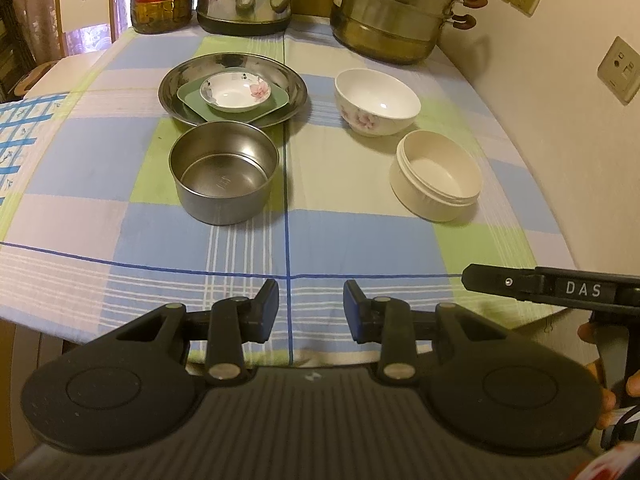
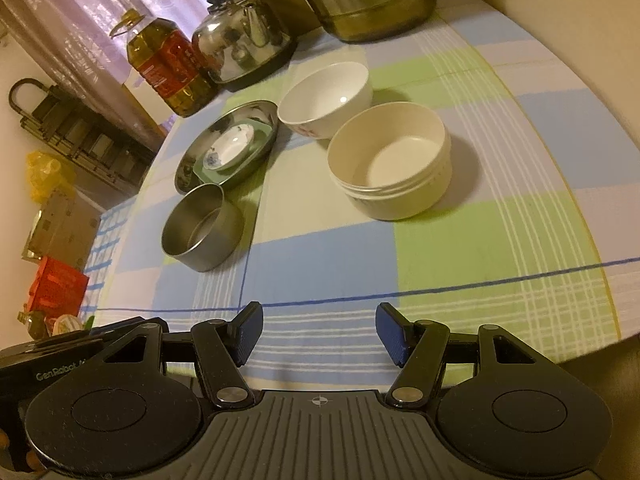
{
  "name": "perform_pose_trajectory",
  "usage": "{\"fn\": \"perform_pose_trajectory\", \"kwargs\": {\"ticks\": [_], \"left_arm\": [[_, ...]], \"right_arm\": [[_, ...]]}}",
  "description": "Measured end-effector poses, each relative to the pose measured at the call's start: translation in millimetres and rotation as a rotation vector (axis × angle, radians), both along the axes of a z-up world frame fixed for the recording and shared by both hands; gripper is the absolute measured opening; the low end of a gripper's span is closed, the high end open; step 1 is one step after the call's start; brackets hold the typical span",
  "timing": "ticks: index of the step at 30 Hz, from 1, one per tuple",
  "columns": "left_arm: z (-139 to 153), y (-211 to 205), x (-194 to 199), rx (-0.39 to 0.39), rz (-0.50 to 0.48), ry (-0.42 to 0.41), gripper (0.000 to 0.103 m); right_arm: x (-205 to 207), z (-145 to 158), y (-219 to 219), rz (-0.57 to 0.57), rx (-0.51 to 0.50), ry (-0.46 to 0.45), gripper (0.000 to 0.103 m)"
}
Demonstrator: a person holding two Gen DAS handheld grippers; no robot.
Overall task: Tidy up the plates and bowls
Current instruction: 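Pull the left tool back from the stacked dishes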
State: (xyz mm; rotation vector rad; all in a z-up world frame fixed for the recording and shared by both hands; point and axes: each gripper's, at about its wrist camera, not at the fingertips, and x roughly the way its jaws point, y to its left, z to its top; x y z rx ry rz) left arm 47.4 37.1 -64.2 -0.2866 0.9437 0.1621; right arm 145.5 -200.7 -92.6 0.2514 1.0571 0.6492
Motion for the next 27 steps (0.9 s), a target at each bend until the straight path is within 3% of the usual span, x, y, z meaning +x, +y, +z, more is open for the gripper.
{"fn": "perform_pose_trajectory", "kwargs": {"ticks": [4, 8, 13, 27], "left_arm": [[-0.2, -2.6, 2.5, 0.016, -0.003, 0.009, 0.032], [1.0, -4.0, 5.2, 0.048, 0.0, 0.016, 0.042], [1.9, -3.1, 10.7, 0.082, -0.01, 0.023, 0.046], [0.9, 7.9, 28.3, 0.022, 0.005, 0.048, 0.048]], "right_arm": [[-0.7, -0.7, -3.1, -0.009, 0.002, 0.006, 0.064], [0.2, -1.1, -4.5, -0.019, -0.003, 0.005, 0.073], [2.1, -1.5, -5.1, -0.029, -0.011, 0.005, 0.074], [14.5, -4.1, -5.1, -0.048, -0.019, -0.007, 0.074]]}}
